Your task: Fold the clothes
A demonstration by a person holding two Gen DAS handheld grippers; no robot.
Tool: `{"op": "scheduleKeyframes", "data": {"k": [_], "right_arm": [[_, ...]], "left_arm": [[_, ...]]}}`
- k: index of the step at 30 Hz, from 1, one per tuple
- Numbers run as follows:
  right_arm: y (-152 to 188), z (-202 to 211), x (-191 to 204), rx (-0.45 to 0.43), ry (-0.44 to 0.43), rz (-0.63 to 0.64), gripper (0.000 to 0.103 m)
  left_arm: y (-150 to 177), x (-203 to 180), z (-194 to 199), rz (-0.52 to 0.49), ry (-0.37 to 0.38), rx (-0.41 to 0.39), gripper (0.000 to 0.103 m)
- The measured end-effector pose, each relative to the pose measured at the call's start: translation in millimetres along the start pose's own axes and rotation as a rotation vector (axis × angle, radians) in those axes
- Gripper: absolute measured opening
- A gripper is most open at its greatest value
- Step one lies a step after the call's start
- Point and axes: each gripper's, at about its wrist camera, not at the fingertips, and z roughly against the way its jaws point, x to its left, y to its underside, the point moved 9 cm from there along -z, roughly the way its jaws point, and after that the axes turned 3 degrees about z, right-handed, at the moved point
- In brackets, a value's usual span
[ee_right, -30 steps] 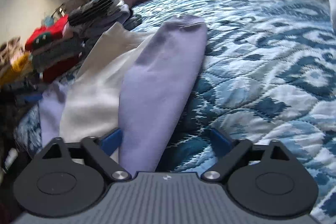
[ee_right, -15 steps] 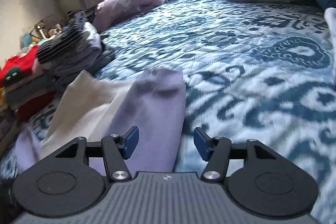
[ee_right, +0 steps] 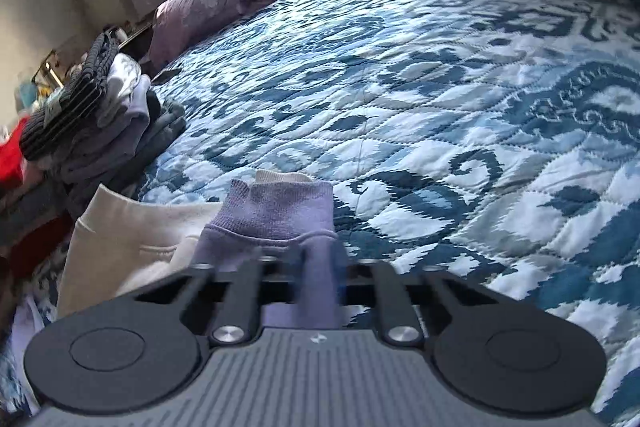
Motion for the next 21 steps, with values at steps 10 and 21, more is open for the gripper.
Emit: {"op": "scheduleKeyframes", "data": {"k": [10,21], "right_arm": [[-12,60,-5,-0.115,0.083,0.035,0.005],[-17,138,-66,-0.193,0.173,-0.011,0.005]], "left_arm": [[8,-7,3,-0.065,-0.037,-0.002,0.102],[10,-5,5,-0.060,-0.047,-0.001,0.102]]}}
